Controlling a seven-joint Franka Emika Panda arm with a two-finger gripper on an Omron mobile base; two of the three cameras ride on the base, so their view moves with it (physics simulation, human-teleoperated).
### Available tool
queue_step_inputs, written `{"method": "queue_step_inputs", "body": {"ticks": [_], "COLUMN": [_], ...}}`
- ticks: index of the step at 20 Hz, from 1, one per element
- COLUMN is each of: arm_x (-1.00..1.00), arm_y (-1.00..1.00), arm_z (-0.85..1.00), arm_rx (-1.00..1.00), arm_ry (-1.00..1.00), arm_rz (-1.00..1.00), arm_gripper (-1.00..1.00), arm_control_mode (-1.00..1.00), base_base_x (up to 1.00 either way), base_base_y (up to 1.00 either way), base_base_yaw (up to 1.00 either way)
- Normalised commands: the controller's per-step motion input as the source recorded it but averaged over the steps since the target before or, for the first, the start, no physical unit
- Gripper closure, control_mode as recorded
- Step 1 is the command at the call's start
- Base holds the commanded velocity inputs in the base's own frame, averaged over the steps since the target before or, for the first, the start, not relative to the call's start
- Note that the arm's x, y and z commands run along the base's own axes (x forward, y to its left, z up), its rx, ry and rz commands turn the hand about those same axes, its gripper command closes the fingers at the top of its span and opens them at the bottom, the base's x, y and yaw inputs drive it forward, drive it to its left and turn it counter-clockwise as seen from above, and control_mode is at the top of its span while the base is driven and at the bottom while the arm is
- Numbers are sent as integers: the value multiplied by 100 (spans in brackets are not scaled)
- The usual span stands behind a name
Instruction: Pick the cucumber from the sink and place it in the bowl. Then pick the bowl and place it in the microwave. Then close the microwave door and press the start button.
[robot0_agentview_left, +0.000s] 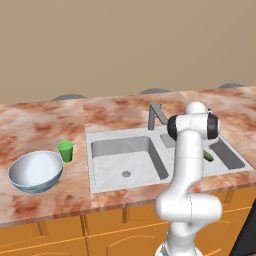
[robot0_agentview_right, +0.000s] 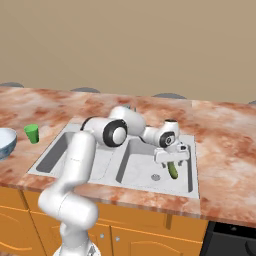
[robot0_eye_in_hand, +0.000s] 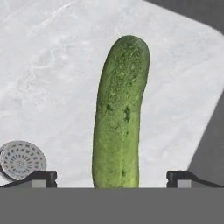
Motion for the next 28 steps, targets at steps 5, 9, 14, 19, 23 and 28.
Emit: {"method": "queue_step_inputs", "body": {"ticks": [5, 9, 14, 19, 23, 28], "arm_x": [54, 18, -2, -71, -80, -89], "arm_y": [-18, -12, -1, 18, 64, 62], "arm_z": [-50, -43, -38, 13, 81, 100], "arm_rx": [0, 0, 0, 0, -3, -5], "arm_ry": [1, 0, 0, -1, 0, -4], "arm_rz": [11, 8, 3, 2, 9, 14], "arm_gripper": [-100, -100, 100, 100, 100, 100], "arm_control_mode": [-100, -100, -100, -100, -100, -100], "base_base_x": [0, 0, 0, 0, 0, 0], "base_base_y": [0, 0, 0, 0, 0, 0], "base_base_yaw": [0, 0, 0, 0, 0, 0]}}
